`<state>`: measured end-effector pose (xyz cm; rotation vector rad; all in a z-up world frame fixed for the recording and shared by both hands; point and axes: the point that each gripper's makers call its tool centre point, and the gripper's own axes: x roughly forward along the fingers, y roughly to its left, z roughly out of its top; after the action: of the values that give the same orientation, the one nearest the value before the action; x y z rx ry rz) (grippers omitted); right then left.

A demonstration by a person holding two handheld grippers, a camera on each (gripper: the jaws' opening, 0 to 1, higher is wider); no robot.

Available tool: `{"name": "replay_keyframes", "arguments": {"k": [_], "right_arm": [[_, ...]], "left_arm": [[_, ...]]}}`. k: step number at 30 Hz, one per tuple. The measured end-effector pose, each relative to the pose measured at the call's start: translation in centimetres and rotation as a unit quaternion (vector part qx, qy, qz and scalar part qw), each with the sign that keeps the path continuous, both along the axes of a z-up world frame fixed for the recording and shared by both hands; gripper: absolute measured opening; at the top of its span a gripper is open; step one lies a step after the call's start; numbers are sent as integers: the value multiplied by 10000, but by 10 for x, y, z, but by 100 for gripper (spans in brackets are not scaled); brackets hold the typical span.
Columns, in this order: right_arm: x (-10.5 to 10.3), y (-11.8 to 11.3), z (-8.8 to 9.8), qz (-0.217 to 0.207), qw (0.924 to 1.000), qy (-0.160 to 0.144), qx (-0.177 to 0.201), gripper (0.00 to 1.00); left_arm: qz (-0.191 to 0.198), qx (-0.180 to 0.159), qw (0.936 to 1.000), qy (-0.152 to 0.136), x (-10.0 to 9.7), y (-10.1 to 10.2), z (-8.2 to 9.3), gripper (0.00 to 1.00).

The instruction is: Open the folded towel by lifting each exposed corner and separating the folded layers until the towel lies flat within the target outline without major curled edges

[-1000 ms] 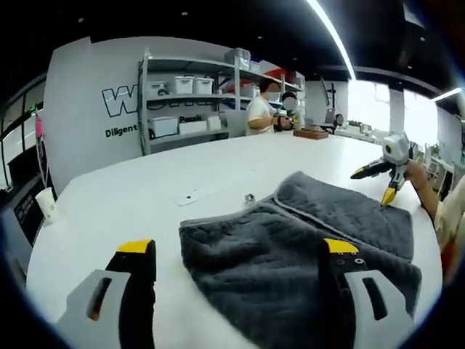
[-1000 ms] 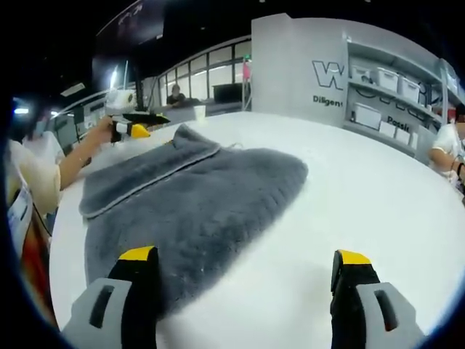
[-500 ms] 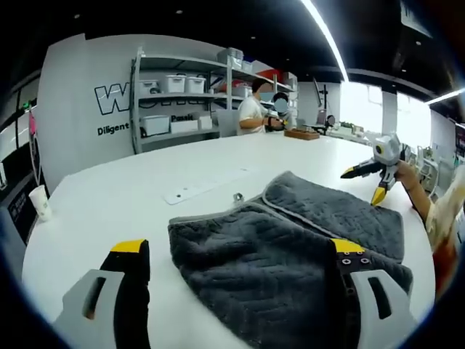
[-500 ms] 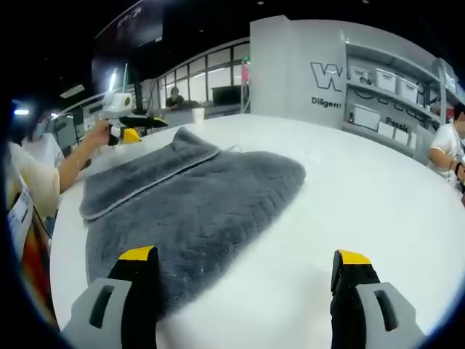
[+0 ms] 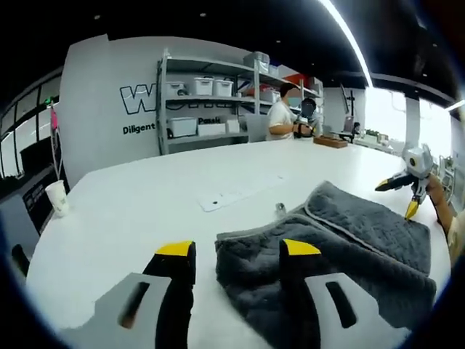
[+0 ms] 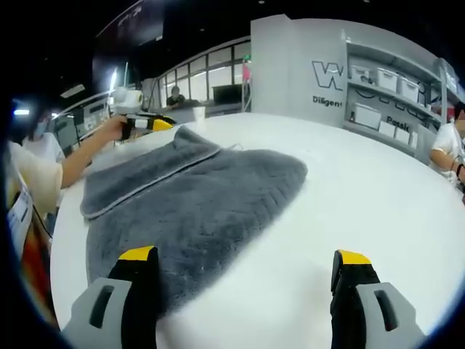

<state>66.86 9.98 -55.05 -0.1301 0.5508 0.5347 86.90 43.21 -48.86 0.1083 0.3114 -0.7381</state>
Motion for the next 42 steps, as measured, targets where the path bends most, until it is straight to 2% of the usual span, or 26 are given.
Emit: {"name": "replay_keyframes", "arguments": {"k": [1,4,8,11,17,21,23,25,32,42], "right_arm": [[0,0,-1,5,10000,25,-8,99],[-1,1,-2,29,10000,43,-12,99],[-2,3,1,114,9999,-17,-11,99],[-3,3,0,91,10000,-3,-25,99],[-4,2,-5,90,9999,68,-113,99],[-4,4,-5,131,9998,67,-110,99],[-4,4,-5,125,9998,73,-119,99],[-4,2,-5,101,9999,73,-104,99],[-3,2,-4,97,9999,58,-90,99],[-3,1,-5,89,9999,74,-99,99]], "left_arm": [[65,21,10000,16,4,1,-1,29],[155,97,9998,55,14,2,-8,28],[80,59,9997,234,13,-6,-19,27],[87,52,9996,265,17,-8,-24,14],[154,87,9992,365,23,-3,-30,5],[218,171,9992,279,27,0,-30,4],[359,407,9984,172,32,6,-32,4],[453,552,9972,209,33,11,-35,4],[598,750,9950,271,37,18,-44,4],[889,1193,9882,359,45,40,-59,4]]}}
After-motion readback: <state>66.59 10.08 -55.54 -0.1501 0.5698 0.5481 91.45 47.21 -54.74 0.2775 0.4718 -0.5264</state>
